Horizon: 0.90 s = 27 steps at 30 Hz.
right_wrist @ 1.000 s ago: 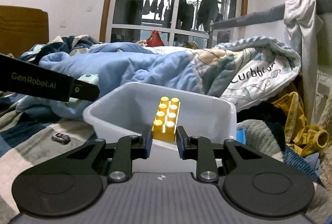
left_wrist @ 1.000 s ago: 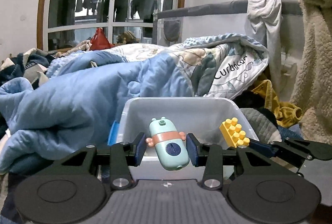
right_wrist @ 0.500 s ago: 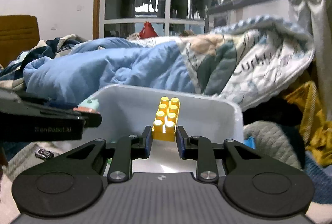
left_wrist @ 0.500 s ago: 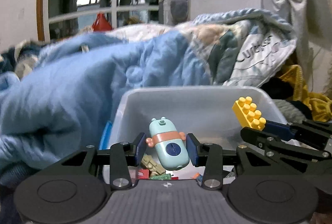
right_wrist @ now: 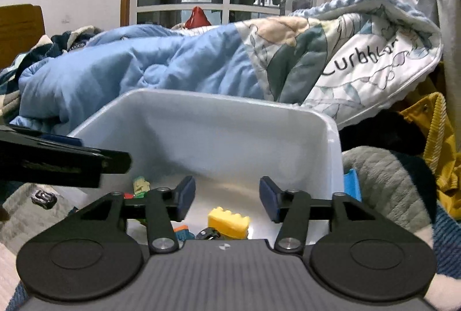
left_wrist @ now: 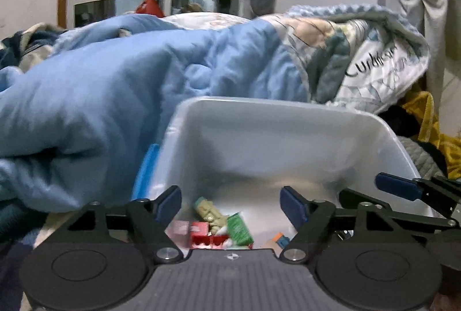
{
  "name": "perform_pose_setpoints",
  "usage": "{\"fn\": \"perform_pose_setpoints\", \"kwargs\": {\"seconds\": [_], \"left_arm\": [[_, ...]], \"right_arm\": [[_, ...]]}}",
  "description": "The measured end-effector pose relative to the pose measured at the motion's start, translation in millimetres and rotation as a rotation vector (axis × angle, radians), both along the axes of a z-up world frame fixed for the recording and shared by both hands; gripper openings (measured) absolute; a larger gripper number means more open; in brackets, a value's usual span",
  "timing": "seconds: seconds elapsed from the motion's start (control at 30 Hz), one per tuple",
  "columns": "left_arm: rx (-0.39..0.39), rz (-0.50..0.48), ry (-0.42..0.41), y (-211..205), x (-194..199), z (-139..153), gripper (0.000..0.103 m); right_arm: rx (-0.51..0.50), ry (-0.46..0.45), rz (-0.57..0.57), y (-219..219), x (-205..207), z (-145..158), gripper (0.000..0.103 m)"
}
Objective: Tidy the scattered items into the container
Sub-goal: 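Move both grippers back toward the last toys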
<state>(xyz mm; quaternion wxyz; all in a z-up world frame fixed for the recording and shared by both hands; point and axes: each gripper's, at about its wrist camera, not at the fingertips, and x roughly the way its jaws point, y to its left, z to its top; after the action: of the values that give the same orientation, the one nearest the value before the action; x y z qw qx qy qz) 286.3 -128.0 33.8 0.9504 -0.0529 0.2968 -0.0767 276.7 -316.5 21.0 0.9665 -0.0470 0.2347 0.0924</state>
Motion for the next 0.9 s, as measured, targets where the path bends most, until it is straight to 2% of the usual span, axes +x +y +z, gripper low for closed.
{"fn": "perform_pose_setpoints", "kwargs": {"seconds": [0.07, 0.13, 0.27, 0.33, 0.43, 0.57, 0.67, 0.73, 0.8, 0.9], "left_arm": [[-0.048, 0.007, -0.001, 15.2, -12.3, 5.9, 0.08], [-0.04, 0.039, -0.01, 30.3, -27.8, 10.1, 0.081], [-0.047, 0.063, -0.019, 65.4, -61.2, 7.1, 0.082], [-0.001, 0.087, -0.025, 81.3, -78.7, -0.1, 0.083], [0.09, 0.136, -0.025, 102.6, -101.2, -17.6, 0.083], [0.109, 0.177, 0.032, 130.9, -112.9, -45.7, 0.083], [0.094, 0.188, 0.058, 145.4, -114.5, -60.4, 0.083], [0.089, 0.184, 0.064, 149.6, -113.9, -67.8, 0.083], [0.082, 0.177, 0.071, 153.4, -111.9, -73.7, 0.083], [0.075, 0.161, 0.081, 155.7, -108.5, -81.9, 0.083]], "right_arm": [[-0.002, -0.031, 0.002, 3.2, -7.5, 6.3, 0.069], [-0.012, -0.068, 0.014, 9.7, -18.6, 12.6, 0.078], [-0.02, -0.143, 0.077, 27.9, -45.9, 22.8, 0.082], [-0.009, -0.184, 0.114, 37.3, -62.0, 26.8, 0.089], [0.016, -0.215, 0.178, 53.3, -83.1, 28.3, 0.093], [0.009, -0.185, 0.304, 84.8, -100.3, 14.1, 0.093], [-0.074, -0.146, 0.378, 114.5, -101.8, -11.9, 0.085], [-0.107, -0.097, 0.409, 131.4, -95.0, -31.8, 0.072], [-0.128, -0.059, 0.411, 144.2, -85.2, -49.3, 0.062], [-0.149, -0.023, 0.364, 158.8, -61.4, -71.9, 0.059]]}}
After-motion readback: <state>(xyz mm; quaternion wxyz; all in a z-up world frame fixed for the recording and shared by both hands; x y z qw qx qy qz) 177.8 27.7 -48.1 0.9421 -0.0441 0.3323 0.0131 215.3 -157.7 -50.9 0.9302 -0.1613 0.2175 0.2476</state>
